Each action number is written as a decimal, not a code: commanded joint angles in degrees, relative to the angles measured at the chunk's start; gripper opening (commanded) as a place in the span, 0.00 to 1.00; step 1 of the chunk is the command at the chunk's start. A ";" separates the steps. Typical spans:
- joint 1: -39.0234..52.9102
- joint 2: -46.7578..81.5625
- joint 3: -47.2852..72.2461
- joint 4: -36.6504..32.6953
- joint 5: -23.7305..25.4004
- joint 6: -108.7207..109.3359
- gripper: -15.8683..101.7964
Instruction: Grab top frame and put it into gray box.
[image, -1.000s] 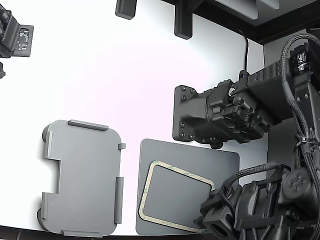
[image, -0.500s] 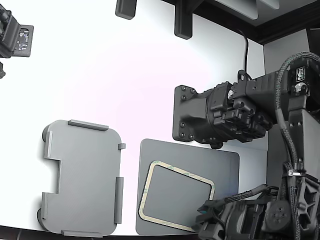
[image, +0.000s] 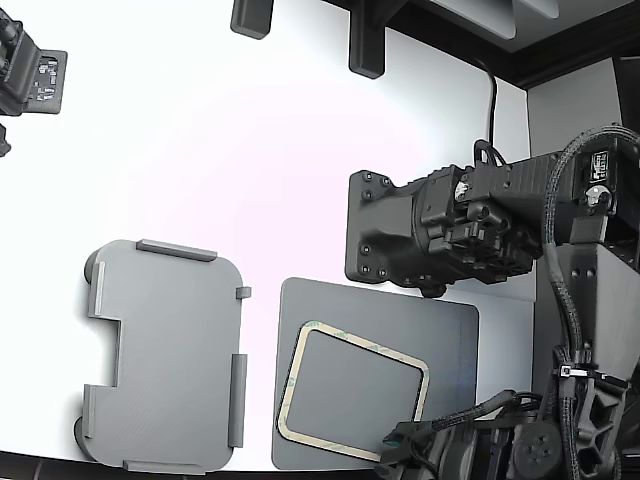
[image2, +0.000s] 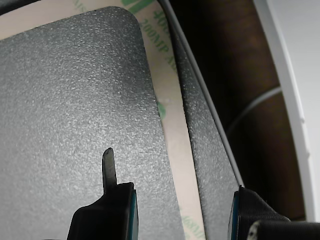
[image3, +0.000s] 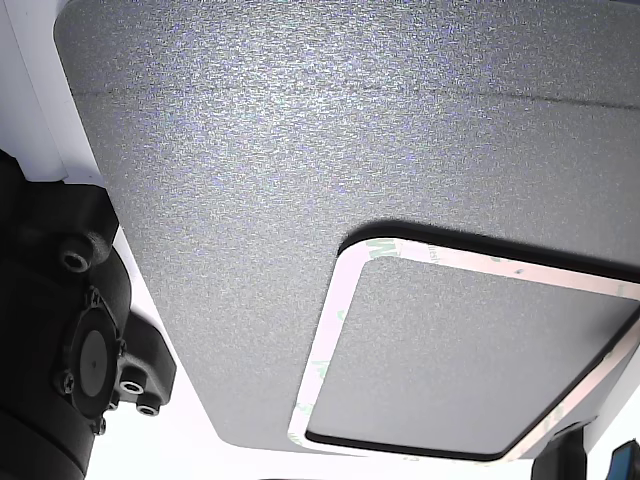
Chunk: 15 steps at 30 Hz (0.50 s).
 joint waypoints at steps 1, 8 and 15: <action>-0.35 1.05 -0.18 -0.97 0.44 -0.70 0.77; -0.26 -0.09 0.97 -2.55 0.79 -3.69 0.79; 0.18 -2.55 -1.67 -1.41 0.00 -4.04 0.79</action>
